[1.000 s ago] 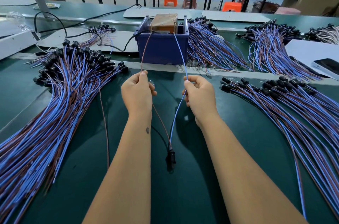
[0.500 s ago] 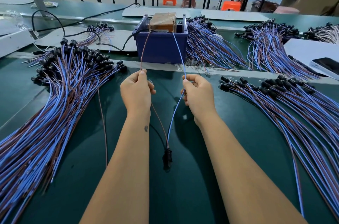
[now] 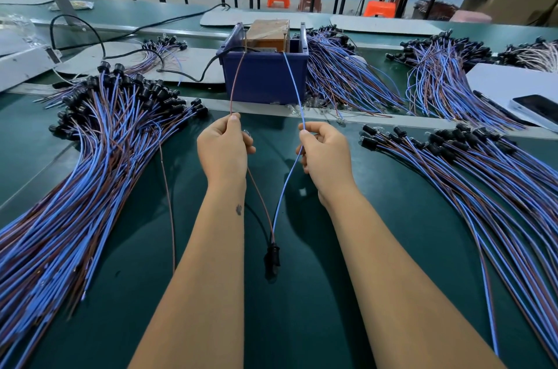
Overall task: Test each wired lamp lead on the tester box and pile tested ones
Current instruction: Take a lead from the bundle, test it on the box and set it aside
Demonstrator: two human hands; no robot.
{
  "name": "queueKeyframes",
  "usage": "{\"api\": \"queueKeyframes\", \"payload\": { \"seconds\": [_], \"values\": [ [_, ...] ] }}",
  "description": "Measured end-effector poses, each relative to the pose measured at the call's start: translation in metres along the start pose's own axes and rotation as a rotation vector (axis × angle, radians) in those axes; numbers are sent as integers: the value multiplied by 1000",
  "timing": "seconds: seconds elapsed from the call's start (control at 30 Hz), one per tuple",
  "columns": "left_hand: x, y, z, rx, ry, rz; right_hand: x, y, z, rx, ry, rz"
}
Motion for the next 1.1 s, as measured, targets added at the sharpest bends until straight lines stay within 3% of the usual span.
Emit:
{"api": "queueKeyframes", "payload": {
  "seconds": [1.1],
  "values": [
    [4, -2, -2, 27, 23, -9, -3, -1, -2, -21, -4, -15]
  ]
}}
Point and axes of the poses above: each hand's wrist, its own x-axis towards the middle knuckle, its own y-axis out of the back of the hand, z = x × y, the point moved 10 cm from there along x, towards the middle knuckle, and after that the axes turned 4 degrees about -z, right-handed, at the moved point
